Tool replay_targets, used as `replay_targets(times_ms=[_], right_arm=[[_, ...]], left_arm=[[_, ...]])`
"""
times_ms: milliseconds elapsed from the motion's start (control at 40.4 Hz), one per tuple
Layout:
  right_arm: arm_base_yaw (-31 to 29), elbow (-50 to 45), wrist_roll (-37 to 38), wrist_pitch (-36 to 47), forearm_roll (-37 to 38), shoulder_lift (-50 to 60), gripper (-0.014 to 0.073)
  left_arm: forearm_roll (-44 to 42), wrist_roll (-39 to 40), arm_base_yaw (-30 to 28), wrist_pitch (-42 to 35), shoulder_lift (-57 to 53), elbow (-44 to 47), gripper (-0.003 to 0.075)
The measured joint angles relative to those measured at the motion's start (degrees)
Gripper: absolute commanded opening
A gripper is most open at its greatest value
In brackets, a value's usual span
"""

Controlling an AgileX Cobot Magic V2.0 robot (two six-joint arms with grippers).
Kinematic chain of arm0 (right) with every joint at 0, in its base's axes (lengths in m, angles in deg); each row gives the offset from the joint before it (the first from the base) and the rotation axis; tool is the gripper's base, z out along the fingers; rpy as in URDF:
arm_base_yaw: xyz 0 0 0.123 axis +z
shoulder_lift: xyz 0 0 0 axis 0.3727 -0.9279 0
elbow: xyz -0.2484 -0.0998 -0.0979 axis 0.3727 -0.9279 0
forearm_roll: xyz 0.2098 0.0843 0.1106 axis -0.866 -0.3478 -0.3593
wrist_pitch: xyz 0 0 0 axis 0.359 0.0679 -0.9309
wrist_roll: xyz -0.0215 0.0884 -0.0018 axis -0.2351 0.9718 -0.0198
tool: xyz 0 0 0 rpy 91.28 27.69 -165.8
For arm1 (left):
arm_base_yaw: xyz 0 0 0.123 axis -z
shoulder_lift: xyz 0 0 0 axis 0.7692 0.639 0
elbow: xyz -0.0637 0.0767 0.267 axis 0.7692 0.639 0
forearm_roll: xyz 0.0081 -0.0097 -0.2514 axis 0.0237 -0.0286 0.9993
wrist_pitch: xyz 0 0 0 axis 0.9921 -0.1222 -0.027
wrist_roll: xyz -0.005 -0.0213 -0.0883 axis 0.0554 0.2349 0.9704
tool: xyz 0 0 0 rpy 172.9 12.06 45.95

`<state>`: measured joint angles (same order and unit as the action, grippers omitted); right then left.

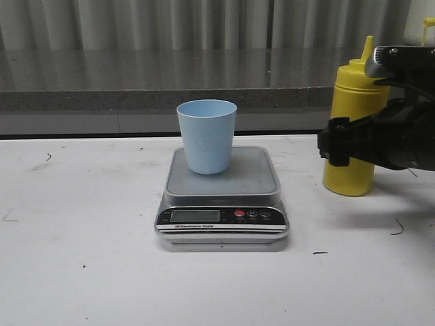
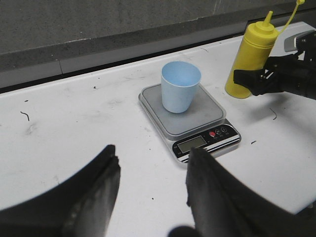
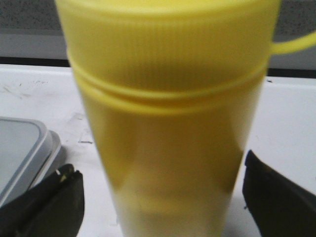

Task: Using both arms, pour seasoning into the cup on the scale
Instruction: 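Move the right gripper to the yellow squeeze bottle and grasp its body, then lift the yellow bottle with the right gripper and tilt nozzle toward cup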

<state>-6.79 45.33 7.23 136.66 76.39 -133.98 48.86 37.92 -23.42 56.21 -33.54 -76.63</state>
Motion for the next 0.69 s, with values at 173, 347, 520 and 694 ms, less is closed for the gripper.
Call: replay_targets(times_ms=[173, 347, 520, 694], right_arm=[[-0.2, 4.1, 0.0, 2.4, 0.0, -4.4, 0.0664], [-0.7, 6.4, 0.0, 3.4, 0.0, -7.5, 0.0636], [-0.8, 6.5, 0.0, 3.4, 0.0, -7.9, 0.0402], [-0.8, 6.9, 0.0, 1.5, 0.0, -7.6, 0.035]], left_arm=[[0.0, 0.0, 0.0, 0.0, 0.0, 0.0, 0.0313], [0.0, 0.0, 0.0, 0.0, 0.0, 0.0, 0.0313], [0.0, 0.0, 0.0, 0.0, 0.0, 0.0, 0.0313], [0.0, 0.0, 0.0, 0.0, 0.0, 0.0, 0.0313]])
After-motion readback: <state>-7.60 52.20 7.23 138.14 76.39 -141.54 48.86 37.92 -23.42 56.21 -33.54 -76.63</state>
